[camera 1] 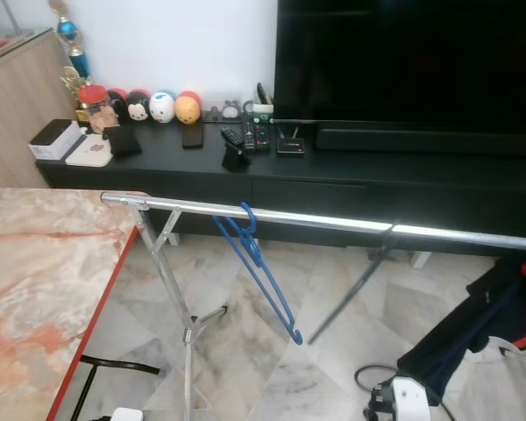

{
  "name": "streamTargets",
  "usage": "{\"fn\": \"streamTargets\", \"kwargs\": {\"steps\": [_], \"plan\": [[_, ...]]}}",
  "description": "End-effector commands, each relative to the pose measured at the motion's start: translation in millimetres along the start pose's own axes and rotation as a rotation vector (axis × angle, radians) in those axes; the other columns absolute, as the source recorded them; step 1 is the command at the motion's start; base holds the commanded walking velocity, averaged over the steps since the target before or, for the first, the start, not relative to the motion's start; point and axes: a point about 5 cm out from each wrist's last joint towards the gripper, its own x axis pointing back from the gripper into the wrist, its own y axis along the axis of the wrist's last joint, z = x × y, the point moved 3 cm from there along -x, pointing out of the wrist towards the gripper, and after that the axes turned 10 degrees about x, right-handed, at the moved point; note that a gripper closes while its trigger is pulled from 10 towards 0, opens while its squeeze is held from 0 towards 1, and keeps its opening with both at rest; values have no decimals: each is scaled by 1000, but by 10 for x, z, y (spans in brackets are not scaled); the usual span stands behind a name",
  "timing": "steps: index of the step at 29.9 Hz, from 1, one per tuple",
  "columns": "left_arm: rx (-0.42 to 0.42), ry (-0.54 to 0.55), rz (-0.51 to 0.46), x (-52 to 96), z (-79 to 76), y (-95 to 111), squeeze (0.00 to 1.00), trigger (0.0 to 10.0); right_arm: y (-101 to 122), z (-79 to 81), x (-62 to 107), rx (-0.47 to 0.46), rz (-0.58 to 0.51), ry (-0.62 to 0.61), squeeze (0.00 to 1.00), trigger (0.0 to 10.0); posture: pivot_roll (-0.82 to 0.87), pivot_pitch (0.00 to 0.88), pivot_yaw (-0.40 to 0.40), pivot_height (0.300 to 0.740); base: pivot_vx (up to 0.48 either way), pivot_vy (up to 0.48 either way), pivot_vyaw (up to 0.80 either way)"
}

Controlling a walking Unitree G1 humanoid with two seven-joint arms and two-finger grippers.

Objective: Hang hanger

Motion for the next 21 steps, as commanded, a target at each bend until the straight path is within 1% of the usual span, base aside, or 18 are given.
{"fn": "streamTargets", "kwargs": {"steps": [1,3,4,6,9,10,12,13,15,18,21], "plan": [[-6,8,2,2,18,-6,0,10000,-7,-66,-1,-29,14,-11,0,10000,-30,0,-9,740,0,0,0],[-4,9,-2,2,20,7,0,10000,10,-72,-6,-36,16,-13,0,10000,-16,0,-11,740,0,0,0],[12,15,-12,3,33,22,0,10000,36,-32,-15,-24,16,5,0,10000,-17,0,-10,740,0,0,0],[16,20,-17,4,48,36,0,10000,62,16,-24,-3,17,24,0,10000,-23,0,-9,740,0,0,0],[48,47,-24,14,132,63,0,10000,129,109,-45,-24,20,32,0,10000,-89,0,16,740,0,0,0],[48,47,-24,14,132,63,0,10000,129,109,-45,-24,20,32,0,10000,-89,0,16,740,0,0,0],[68,54,-27,19,171,79,0,10000,232,204,-62,9,-5,68,0,10000,-100,0,34,740,0,0,0],[71,54,-27,20,178,83,0,10000,247,217,-64,12,-9,72,0,10000,-104,0,42,740,0,0,0],[63,50,-31,21,183,96,0,10000,269,235,-68,9,-11,73,0,10000,-112,0,51,740,0,0,0],[30,44,-32,23,192,118,0,10000,264,270,-66,16,-13,85,0,10000,-119,0,62,740,0,0,0],[30,42,-36,23,192,128,0,10000,246,277,-61,19,-14,93,0,10000,-119,0,64,740,0,0,0]]}}
